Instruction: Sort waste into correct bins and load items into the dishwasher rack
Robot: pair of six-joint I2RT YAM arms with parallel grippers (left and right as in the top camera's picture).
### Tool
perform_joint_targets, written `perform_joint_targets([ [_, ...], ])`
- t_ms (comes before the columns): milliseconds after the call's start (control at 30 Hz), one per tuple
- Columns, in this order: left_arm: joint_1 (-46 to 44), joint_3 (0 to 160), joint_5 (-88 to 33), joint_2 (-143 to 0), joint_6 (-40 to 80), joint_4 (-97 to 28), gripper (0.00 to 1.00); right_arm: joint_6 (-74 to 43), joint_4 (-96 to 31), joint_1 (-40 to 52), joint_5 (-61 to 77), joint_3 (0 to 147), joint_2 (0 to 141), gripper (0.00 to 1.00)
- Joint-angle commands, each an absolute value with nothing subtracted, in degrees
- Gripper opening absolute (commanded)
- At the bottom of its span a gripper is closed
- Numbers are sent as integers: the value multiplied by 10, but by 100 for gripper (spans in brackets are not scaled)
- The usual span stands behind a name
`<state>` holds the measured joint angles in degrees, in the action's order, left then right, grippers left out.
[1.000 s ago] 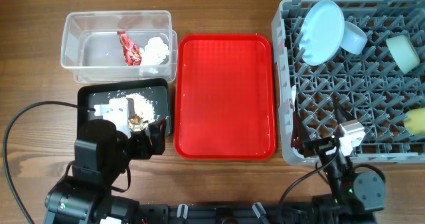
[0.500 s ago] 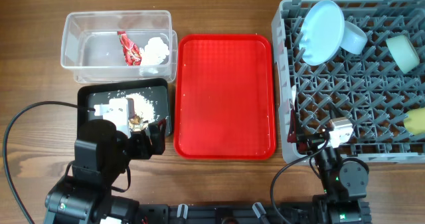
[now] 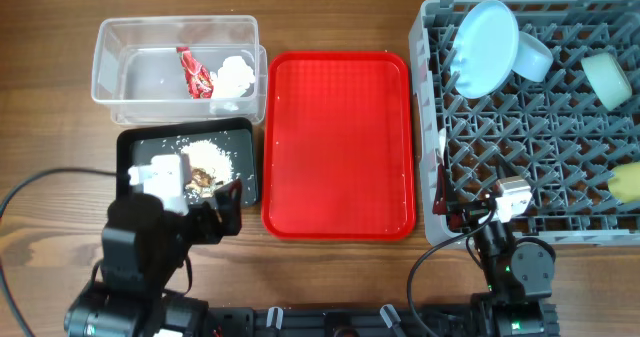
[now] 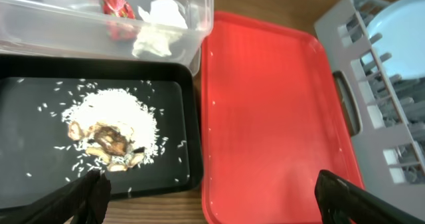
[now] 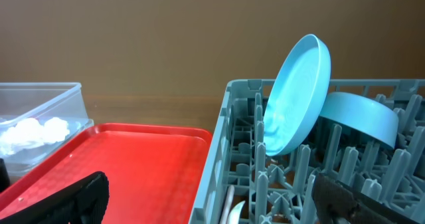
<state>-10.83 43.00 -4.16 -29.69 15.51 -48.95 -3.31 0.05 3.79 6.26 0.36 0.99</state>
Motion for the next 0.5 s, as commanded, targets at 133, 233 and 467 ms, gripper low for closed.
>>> perform_joint_targets([
  [133, -53, 143, -51, -99, 152, -183, 100, -30, 4, 35, 56, 3, 3, 100],
  [233, -53, 41, -48, -37, 149, -28, 100, -30, 4, 35, 56, 3, 3, 100],
  [467, -46, 3, -58, -1, 98, -39, 100, -30, 4, 35, 56, 3, 3, 100],
])
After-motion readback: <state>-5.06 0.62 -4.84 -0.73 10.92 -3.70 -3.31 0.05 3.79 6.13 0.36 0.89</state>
